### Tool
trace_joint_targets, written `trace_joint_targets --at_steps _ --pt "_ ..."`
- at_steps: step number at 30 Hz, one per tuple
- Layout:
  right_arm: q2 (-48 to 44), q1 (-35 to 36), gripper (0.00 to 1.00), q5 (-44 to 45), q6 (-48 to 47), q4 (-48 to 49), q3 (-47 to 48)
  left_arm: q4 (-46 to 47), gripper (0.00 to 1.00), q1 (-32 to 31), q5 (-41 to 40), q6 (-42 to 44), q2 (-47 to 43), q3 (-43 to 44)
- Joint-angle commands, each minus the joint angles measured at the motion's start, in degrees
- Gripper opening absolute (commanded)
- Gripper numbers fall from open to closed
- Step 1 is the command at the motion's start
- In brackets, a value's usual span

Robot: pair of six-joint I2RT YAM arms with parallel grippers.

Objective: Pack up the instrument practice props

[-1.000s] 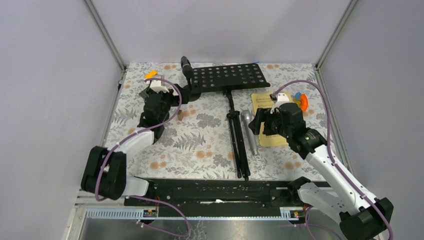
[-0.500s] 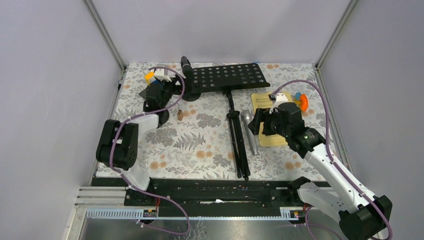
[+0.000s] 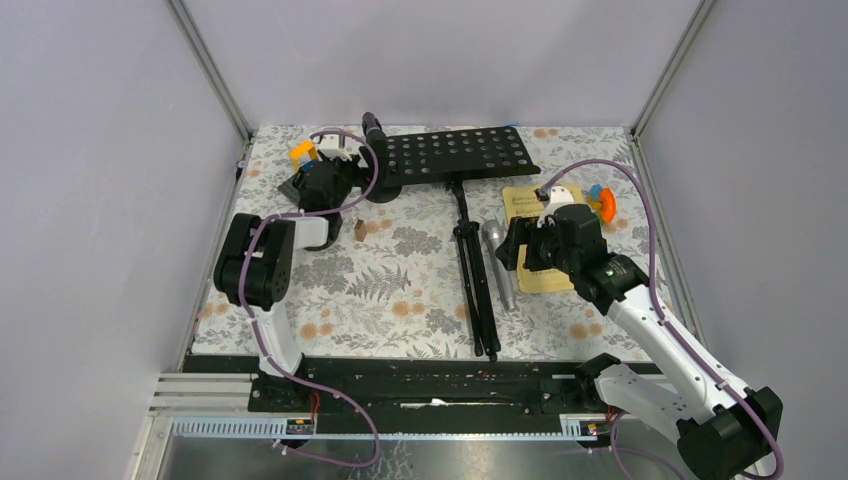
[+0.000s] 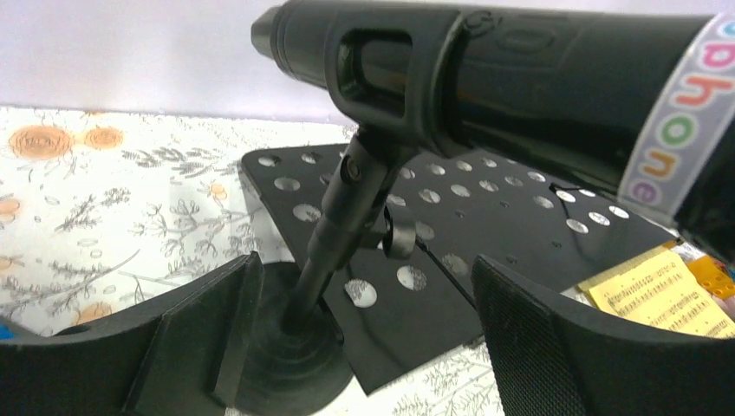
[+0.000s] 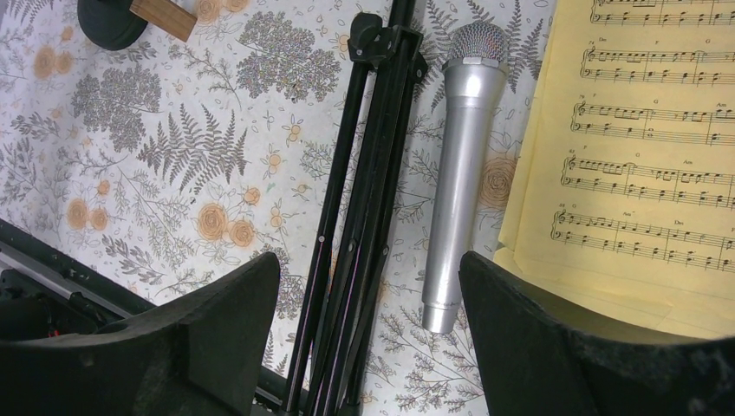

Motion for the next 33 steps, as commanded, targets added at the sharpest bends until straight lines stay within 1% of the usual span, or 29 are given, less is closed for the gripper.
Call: trace_joint_targets --at_steps 1,8,16,22,28,31,33 --pt "0.16 -0.12 0.83 -0.43 -1.06 -0.06 1.52 6.13 0.95 0.07 -0.16 1.24 2.63 4.58" --pt "-0.38 -0.13 0.83 -0.46 -1.18 -0.06 1.26 8.93 0.91 0.43 1.74 -0.25 7.52 7.79" --pt "0.03 -0.16 0.83 -0.63 -1.45 -0.24 1.42 16.21 0.9 1.23 3.14 -2.66 12.08 8.38" --pt "0.51 -0.11 0.83 -0.38 -1.93 -0.49 1.35 20.01 0.83 2.32 4.85 -4.52 14.84 10.28" --pt "0.59 -0.11 0.83 -0.1 -1.98 -0.84 1.51 22.1 0.77 2.88 9.42 -5.59 17.64 13.53" --pt "0.76 -0.19 0.83 0.07 -1.99 -1.02 1.42 23.43 0.69 3.1 11.64 -6.13 18.59 14.44" --pt "0.77 -0.11 0.83 0.15 -1.99 -1.11 1.42 24.55 0.6 3.22 13.17 -6.27 18.86 14.63"
